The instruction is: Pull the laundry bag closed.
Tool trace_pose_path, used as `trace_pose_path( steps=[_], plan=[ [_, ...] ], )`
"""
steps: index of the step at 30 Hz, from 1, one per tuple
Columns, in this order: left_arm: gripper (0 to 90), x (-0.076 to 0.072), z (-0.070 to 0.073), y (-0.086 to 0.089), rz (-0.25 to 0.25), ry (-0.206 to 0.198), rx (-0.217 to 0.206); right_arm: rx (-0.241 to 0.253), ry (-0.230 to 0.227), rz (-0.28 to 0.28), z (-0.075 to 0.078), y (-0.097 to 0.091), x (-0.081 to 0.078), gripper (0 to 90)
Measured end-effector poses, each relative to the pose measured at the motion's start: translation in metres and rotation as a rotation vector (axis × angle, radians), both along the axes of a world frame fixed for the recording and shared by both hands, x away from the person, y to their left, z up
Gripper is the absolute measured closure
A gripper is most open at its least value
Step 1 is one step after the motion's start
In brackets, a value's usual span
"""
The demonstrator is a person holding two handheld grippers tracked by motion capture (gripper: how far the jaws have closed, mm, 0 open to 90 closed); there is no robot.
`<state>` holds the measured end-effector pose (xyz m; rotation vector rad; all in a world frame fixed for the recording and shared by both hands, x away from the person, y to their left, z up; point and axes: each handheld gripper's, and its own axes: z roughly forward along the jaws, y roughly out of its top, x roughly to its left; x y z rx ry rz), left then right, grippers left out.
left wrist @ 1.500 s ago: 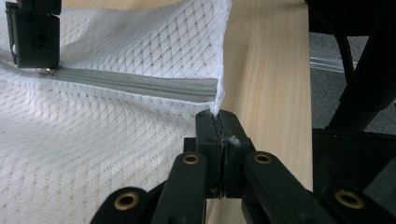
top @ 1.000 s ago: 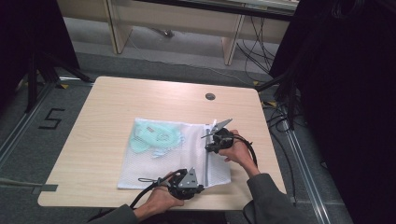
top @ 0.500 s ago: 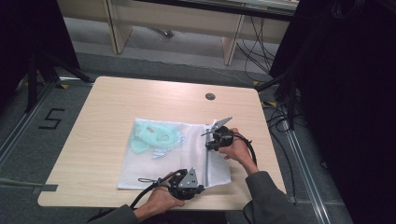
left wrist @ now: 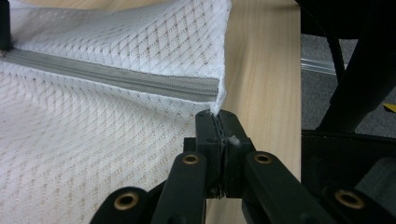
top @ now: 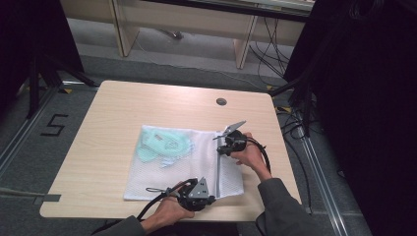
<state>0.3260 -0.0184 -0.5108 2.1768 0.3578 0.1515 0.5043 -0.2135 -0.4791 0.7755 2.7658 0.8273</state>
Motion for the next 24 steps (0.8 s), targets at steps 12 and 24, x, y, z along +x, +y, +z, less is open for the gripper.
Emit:
trace_pose_path(
  steps=[12, 24],
  plan=[
    [88.3, 0.001, 0.001, 0.001, -0.005, -0.011, 0.014, -0.001, -0.013, -0.021, -0.001, 0.001, 0.011, 86.2],
    [88.3, -0.001, 0.002, -0.002, -0.018, 0.005, -0.005, 0.002, -0.029, -0.028, 0.0, 0.001, 0.017, 86.2]
  ],
)
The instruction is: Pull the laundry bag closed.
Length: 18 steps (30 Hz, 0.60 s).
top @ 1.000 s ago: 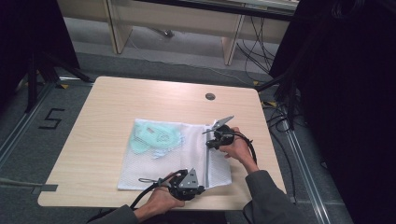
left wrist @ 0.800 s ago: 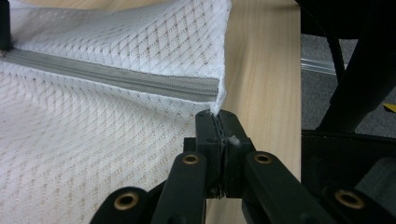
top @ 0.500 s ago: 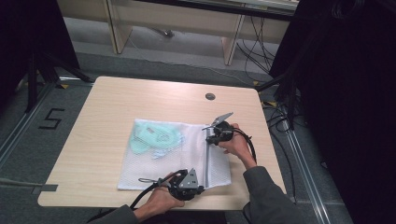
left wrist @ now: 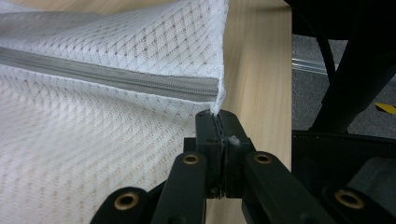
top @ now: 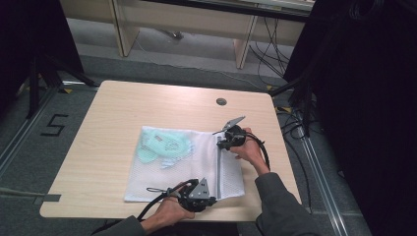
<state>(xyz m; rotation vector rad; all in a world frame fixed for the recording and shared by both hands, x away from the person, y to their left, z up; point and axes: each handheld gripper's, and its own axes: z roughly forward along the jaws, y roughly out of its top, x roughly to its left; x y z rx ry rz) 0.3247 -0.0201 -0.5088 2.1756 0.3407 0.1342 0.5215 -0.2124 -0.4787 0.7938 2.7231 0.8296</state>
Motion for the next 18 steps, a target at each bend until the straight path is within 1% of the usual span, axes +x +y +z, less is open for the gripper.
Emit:
trace_pose_path(
  steps=[1, 2, 3, 4, 6, 7, 8, 10, 11, 12, 13, 14, 16, 17, 18],
  plan=[
    [88.3, 0.0, 0.0, 0.0, 0.001, -0.002, 0.002, 0.013, 0.002, -0.01, -0.001, 0.0, 0.0, 86.3],
    [88.3, 0.001, -0.001, 0.0, 0.001, 0.004, -0.001, -0.001, 0.021, -0.017, 0.001, 0.0, 0.0, 86.3],
    [88.3, 0.001, -0.001, 0.0, 0.003, 0.006, -0.002, 0.013, -0.001, -0.01, -0.002, 0.0, 0.001, 86.2],
    [88.3, 0.001, -0.001, 0.0, 0.007, 0.007, -0.009, 0.0, 0.005, -0.008, -0.001, 0.0, 0.002, 86.3],
    [88.3, 0.0, 0.0, 0.0, 0.006, 0.007, -0.005, -0.003, -0.001, -0.013, -0.001, 0.0, 0.003, 86.3],
    [88.3, 0.0, 0.0, 0.0, 0.006, 0.005, -0.004, 0.01, -0.007, -0.015, -0.001, 0.0, 0.004, 86.3],
    [88.3, 0.001, -0.001, 0.0, 0.007, 0.006, -0.007, 0.011, 0.0, -0.019, 0.0, 0.0, 0.004, 86.3],
    [88.3, 0.002, -0.001, 0.001, 0.001, 0.004, 0.006, 0.011, -0.014, -0.018, -0.001, -0.001, 0.006, 86.3],
    [88.3, 0.001, -0.002, 0.001, 0.0, 0.008, 0.006, -0.001, -0.002, -0.017, 0.0, -0.001, 0.007, 86.3],
    [88.3, 0.001, -0.002, 0.0, 0.001, 0.007, 0.005, -0.002, -0.01, -0.018, -0.001, -0.001, 0.008, 86.3],
    [88.3, 0.001, -0.002, 0.0, 0.002, 0.007, 0.004, -0.003, -0.003, -0.031, -0.001, -0.001, 0.008, 86.3],
    [88.3, 0.001, -0.002, 0.001, 0.002, 0.009, 0.004, 0.009, -0.009, -0.026, -0.003, -0.001, 0.008, 86.3],
    [88.4, 0.001, -0.002, 0.001, 0.012, 0.006, 0.0, 0.006, -0.007, -0.031, -0.004, -0.001, 0.01, 86.3],
    [88.3, 0.001, -0.002, 0.002, 0.01, -0.002, 0.011, 0.013, -0.009, -0.027, -0.004, -0.001, 0.01, 86.3],
    [88.3, 0.002, -0.002, 0.002, 0.01, -0.002, 0.008, 0.017, -0.006, -0.022, -0.004, 0.0, 0.01, 86.3]
  ],
)
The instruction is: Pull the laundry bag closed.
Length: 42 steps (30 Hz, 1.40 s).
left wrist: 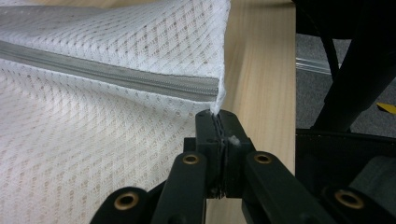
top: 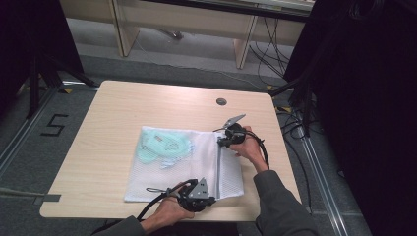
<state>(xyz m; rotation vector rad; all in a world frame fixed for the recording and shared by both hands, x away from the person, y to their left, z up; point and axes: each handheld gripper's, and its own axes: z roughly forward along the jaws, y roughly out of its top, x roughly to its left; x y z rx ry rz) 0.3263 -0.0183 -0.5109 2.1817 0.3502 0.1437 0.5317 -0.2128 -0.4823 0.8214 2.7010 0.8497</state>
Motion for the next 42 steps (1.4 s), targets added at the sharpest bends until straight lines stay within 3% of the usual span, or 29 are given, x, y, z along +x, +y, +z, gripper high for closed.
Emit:
trace_pose_path(
  steps=[6, 17, 18, 19, 30, 32, 33, 39, 42],
  plan=[
    [88.3, -0.002, -0.001, -0.001, -0.003, 0.015, -0.008, -0.021, -0.004, -0.007, 0.001, 0.001, 0.003, 86.2],
    [88.4, 0.0, -0.001, 0.0, -0.003, 0.012, -0.002, -0.014, -0.019, -0.018, -0.001, 0.003, 0.011, 86.3],
    [88.3, 0.0, -0.001, 0.0, -0.002, 0.013, -0.001, -0.033, -0.018, -0.01, 0.001, 0.002, 0.012, 86.3],
    [88.4, -0.001, -0.001, -0.001, 0.002, 0.013, -0.005, -0.013, -0.023, -0.02, -0.001, 0.003, 0.012, 86.3],
    [88.4, -0.001, -0.001, -0.001, 0.005, 0.021, -0.023, -0.015, -0.018, -0.037, -0.001, 0.003, 0.017, 86.3],
    [88.5, -0.001, 0.0, 0.0, -0.008, 0.017, 0.0, -0.022, -0.034, -0.034, -0.001, 0.003, 0.018, 86.3],
    [88.5, -0.003, -0.001, -0.002, -0.003, 0.026, -0.023, -0.022, -0.029, -0.037, -0.001, 0.004, 0.018, 86.3],
    [88.4, -0.003, -0.002, -0.002, -0.006, 0.021, -0.007, -0.022, -0.042, -0.041, -0.001, 0.004, 0.021, 86.3],
    [88.5, -0.003, -0.002, 0.0, 0.001, 0.02, -0.006, -0.017, -0.022, -0.061, -0.001, 0.005, 0.021, 86.3]
  ],
)
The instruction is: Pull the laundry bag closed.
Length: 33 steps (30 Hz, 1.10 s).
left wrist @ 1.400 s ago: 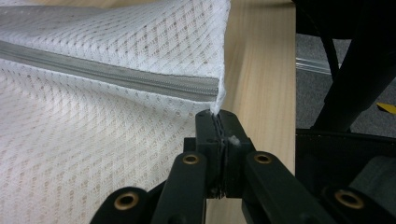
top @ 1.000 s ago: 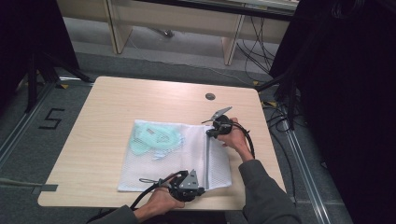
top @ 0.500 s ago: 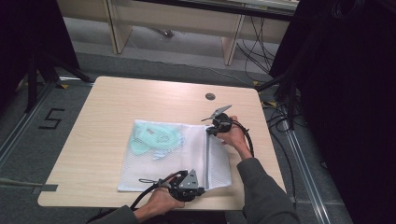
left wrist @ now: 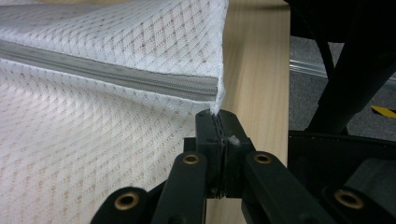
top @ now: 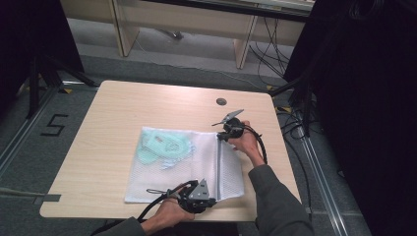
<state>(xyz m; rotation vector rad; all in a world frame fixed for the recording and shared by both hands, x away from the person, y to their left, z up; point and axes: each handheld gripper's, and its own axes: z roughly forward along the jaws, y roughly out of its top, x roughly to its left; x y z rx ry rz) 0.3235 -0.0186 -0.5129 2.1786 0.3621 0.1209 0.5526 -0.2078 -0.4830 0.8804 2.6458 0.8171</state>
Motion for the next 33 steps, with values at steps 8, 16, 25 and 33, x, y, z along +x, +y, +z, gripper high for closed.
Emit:
trace_pose_path(
  steps=[8, 16, 25, 33],
  plan=[
    [88.7, 0.0007, -0.0007, -0.0001, 0.007, 0.011, -0.007, -0.003, -0.029, 0.01, 0.0007, 0.0027, 0.0018, 86.3],
    [88.5, 0.003, 0.0004, 0.0004, 0.007, 0.026, -0.023, -0.004, -0.023, 0.003, -0.0005, 0.0033, 0.0019, 86.2],
    [88.1, 0.005, -0.0012, 0.0021, 0.017, 0.035, -0.006, 0.002, -0.017, -0.003, -0.0001, 0.0025, 0.0015, 85.5],
    [87.6, 0.0061, -0.0022, 0.0022, 0.021, 0.041, -0.012, 0.0, -0.036, -0.018, -0.0019, 0.0012, 0.0037, 79.7]
  ],
)
